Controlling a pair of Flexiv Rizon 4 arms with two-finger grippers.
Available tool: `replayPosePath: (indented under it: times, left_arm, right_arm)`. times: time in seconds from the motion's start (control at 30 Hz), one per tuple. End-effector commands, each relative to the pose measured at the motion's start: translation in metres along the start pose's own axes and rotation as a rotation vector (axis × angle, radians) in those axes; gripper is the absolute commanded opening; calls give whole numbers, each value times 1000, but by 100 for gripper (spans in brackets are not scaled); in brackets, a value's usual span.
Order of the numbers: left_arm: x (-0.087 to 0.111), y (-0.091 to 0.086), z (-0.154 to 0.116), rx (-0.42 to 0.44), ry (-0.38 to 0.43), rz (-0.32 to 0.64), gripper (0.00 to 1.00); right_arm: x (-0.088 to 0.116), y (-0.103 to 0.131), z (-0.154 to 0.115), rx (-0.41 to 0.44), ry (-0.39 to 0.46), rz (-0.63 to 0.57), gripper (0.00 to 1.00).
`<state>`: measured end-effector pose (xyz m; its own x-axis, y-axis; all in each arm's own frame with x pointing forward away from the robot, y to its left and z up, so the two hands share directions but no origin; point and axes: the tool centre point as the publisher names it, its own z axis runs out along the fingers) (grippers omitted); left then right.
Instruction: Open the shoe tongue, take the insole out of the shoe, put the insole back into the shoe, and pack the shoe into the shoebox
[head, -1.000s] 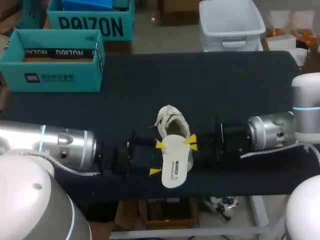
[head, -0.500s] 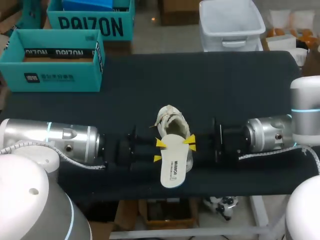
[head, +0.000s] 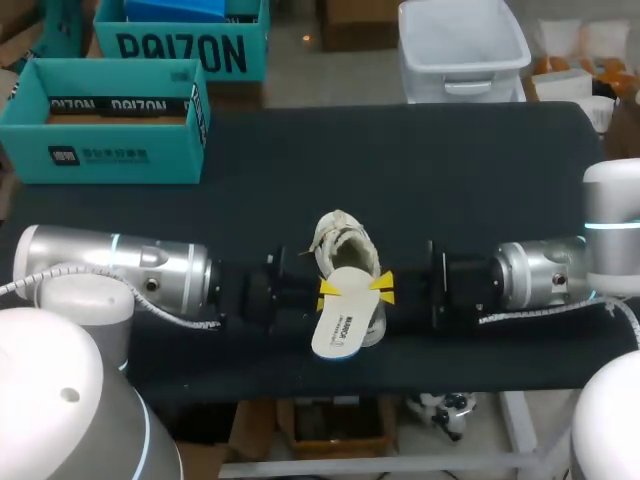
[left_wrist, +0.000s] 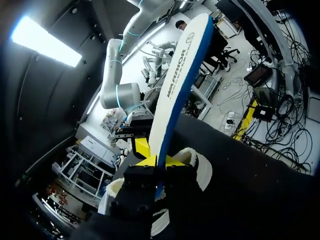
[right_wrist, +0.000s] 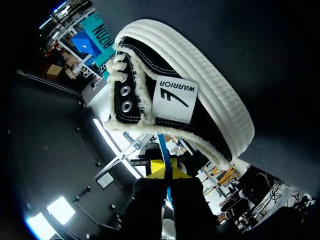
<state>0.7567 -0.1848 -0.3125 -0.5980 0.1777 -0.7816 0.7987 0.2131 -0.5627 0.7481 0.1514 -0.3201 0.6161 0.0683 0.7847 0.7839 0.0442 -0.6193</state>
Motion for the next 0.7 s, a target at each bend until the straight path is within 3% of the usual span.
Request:
replayPosePath:
  times: [0.03,0.7]
  left_arm:
    - [-1,7,8,-2,1,-1,0]
    - [-5,35,20,-55,34,-39,0]
  right_arm:
    - [-1,6,2,16,6,3,0]
    - [-2,29,-1,33,8,24,0]
